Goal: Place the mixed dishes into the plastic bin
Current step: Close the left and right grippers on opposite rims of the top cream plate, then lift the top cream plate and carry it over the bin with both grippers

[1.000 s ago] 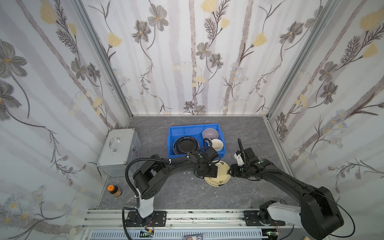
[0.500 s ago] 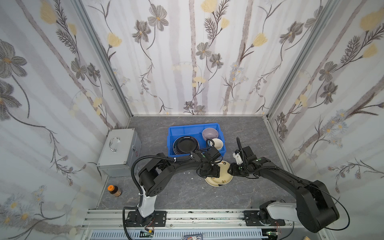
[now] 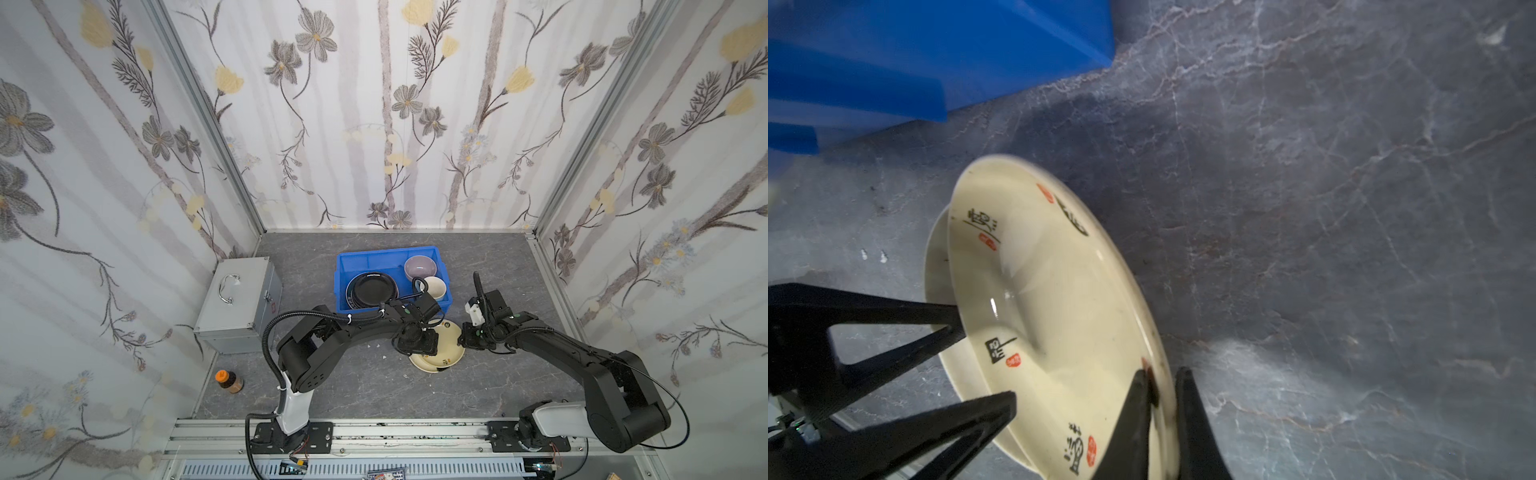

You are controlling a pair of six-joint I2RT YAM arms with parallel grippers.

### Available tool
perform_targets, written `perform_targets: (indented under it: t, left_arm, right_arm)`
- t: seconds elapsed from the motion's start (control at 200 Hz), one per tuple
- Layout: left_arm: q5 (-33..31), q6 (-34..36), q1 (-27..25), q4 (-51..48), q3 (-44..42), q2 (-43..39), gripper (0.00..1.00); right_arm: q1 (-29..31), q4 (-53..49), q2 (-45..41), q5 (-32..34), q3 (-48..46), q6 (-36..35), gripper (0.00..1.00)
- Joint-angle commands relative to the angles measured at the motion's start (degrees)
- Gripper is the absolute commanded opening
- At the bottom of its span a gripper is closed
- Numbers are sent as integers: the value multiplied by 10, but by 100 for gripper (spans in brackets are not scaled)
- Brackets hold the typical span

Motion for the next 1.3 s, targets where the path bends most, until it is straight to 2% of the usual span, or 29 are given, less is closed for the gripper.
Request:
perform_targets:
  t: [0.0, 0.12, 0.36, 0.46, 0.689, 0.879, 1.089, 1.294]
  left_arm:
    - [-4, -1, 2, 10, 1, -5, 69]
    - [-14, 4, 3, -1, 4, -15, 70]
    - [-50, 13, 8, -41, 1, -68, 82]
    - [-74, 15, 8, -63, -6, -105, 100]
    - [-151, 5, 16, -126, -29, -226, 100]
    - [-203, -15, 65, -172, -66, -362, 100]
    - [-235, -23, 146, -237, -106, -524, 100]
    - [-221, 17, 230, -283, -102, -568, 100]
  right_arm:
    - [0, -8, -15, 3, 6, -3, 8]
    - [-1, -27, -36, 8, 11, -4, 6]
    - [0, -53, -86, 7, 1, 0, 5]
    - [0, -64, -109, 1, -1, 3, 5]
    - [8, -110, -162, -7, 24, 6, 6]
    - [37, -137, -177, -12, 89, 24, 6]
    - [86, -146, -111, -11, 213, 27, 7]
    - [102, -141, 30, -18, 368, 6, 8]
